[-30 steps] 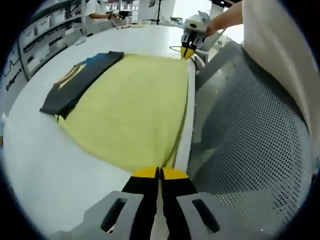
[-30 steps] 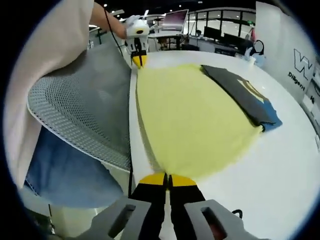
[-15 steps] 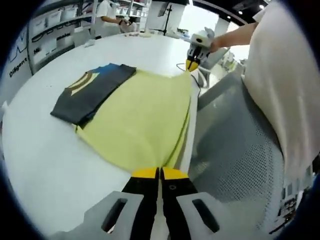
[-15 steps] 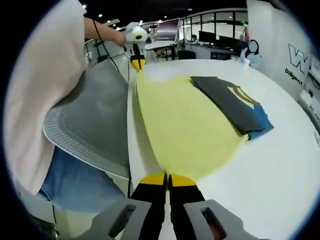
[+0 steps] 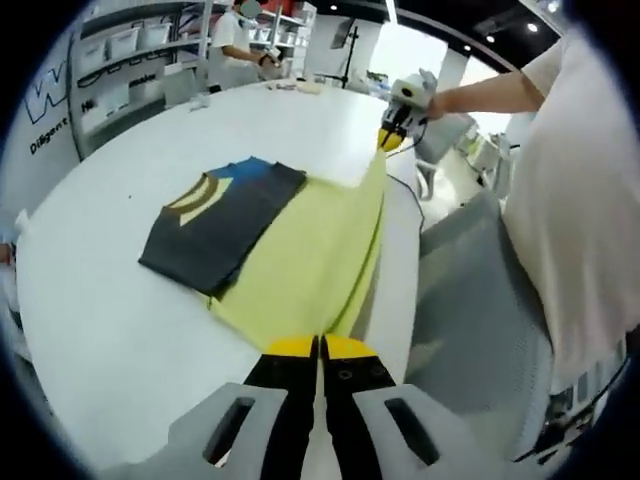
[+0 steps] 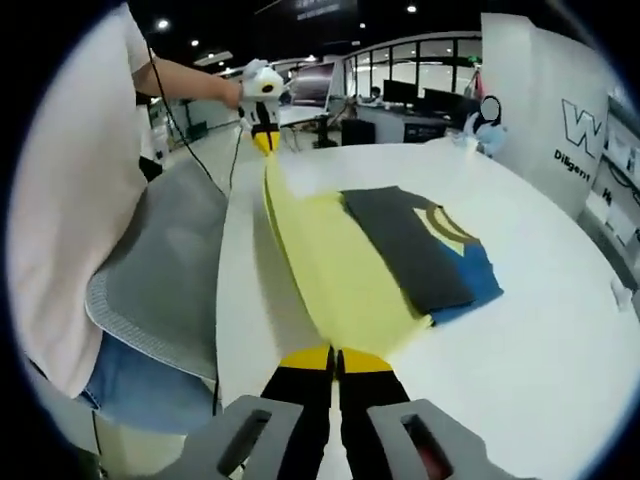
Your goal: Fold the garment on the visible template until the final outline fits inside the template.
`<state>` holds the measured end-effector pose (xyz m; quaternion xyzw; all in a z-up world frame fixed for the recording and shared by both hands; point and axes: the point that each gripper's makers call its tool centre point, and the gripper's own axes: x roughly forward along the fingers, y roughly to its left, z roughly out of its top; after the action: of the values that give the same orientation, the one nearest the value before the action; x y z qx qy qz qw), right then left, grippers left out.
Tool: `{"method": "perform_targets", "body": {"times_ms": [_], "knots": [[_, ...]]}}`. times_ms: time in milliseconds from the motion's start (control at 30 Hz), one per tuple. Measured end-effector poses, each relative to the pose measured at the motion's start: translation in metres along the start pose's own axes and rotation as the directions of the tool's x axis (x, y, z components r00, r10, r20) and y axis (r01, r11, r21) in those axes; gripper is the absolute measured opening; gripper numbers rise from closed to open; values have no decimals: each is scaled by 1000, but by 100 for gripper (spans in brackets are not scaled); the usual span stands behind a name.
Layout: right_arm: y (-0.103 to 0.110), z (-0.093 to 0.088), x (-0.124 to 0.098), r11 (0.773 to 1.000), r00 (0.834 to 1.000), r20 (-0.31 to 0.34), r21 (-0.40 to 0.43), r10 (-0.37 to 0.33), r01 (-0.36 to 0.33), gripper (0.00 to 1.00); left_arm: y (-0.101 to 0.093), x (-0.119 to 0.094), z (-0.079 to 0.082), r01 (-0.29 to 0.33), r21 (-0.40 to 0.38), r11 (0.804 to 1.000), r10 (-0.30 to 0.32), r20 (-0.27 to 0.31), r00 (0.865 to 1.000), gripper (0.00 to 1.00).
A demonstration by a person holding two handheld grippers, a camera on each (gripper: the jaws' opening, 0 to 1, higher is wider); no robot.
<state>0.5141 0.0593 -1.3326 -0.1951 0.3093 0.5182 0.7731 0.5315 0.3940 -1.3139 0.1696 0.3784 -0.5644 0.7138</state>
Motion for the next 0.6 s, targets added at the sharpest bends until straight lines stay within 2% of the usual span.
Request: {"method": "perform_targets", "body": {"times_ms": [333, 600], "knots": [[-55, 24, 3, 999, 999, 22, -2, -48, 48, 0, 58, -3, 36, -42, 6, 999, 42, 18, 999, 0], [-111, 42, 8, 996, 996, 31, 2, -89, 89, 0, 107, 4, 63, -75, 10, 997, 75, 18, 997, 0]]}}
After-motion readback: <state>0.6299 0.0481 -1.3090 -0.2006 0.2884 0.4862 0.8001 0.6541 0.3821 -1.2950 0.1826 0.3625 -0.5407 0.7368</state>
